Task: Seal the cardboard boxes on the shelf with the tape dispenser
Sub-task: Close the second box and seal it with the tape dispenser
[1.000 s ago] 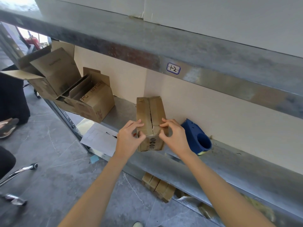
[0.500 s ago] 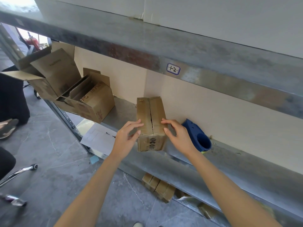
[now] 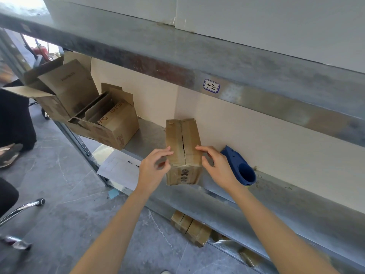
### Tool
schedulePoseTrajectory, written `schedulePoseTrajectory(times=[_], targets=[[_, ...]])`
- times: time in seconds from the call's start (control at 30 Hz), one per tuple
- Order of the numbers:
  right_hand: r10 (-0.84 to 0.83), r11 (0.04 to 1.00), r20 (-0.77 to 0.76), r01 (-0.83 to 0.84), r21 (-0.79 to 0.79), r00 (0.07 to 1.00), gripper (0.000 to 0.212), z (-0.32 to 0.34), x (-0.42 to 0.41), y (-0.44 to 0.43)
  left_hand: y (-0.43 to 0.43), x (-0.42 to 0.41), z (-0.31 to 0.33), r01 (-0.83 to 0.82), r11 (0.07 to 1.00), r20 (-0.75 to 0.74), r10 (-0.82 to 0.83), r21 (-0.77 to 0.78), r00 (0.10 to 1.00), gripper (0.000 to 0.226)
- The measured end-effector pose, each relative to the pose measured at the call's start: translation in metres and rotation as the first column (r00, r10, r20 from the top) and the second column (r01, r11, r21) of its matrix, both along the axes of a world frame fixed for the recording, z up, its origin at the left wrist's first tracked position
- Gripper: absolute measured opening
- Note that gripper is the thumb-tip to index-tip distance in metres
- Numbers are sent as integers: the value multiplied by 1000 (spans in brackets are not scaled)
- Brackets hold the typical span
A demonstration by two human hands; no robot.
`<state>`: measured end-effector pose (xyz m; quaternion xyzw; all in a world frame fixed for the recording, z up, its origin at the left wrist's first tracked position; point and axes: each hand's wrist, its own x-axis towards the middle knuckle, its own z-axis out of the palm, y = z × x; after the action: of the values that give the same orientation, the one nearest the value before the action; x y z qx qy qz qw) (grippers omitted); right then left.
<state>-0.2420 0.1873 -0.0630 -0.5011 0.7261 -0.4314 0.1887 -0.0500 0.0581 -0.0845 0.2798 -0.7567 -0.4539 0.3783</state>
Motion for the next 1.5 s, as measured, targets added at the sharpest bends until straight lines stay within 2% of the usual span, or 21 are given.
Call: schedulePoseTrajectory(times=[0.13, 0.23, 0.3, 0.37, 0.5, 0.63, 0.73, 0.9, 1.27, 1.4, 1.5], targets=[[-85, 994, 55, 89, -71, 995, 31, -9, 8, -4, 5, -6, -3, -54, 999, -46, 54, -1, 997, 34], [-109, 991, 21, 110, -82, 994, 26, -11, 14, -8, 9, -9, -5, -88, 996, -34, 88, 12, 996, 28], [-118, 991, -18, 117, -69, 993, 35, -12, 18, -9, 13, -10, -5, -94, 995, -35, 95, 20, 995, 25], [-132, 989, -60, 128, -68, 989, 42, -12, 24, -10, 18, -11, -5, -116, 993, -20, 115, -23, 993, 34], [-163, 982, -46, 158, -108, 986, 43, -14, 29, -9, 25, -13, -7, -166, 985, 23, 167, -55, 986, 40], [-140, 988, -53, 136, -74, 989, 58, -14, 29, -8, 27, -10, -8, -108, 993, 56, 111, -44, 992, 49], [-155, 987, -97, 148, -69, 983, 60, -13, 28, -9, 24, -6, -11, -36, 999, 32, 37, -39, 999, 58], [-87, 996, -95, 85, -20, 992, 86, -21, 27, -5, 22, -5, -18, -14, 996, 41, 18, -87, 999, 70], [-102, 995, 49, 102, 1, 994, 80, -19, 25, -4, 21, -3, -15, 33, 996, -52, -29, 81, 998, 68], [-96, 995, 56, 97, -6, 994, 73, -13, 20, -5, 14, -1, -16, 55, 995, -55, -51, 87, 997, 65], [-90, 996, 57, 90, 6, 994, 76, -10, 20, -3, 12, 1, -14, 58, 996, -26, -57, 63, 998, 63]])
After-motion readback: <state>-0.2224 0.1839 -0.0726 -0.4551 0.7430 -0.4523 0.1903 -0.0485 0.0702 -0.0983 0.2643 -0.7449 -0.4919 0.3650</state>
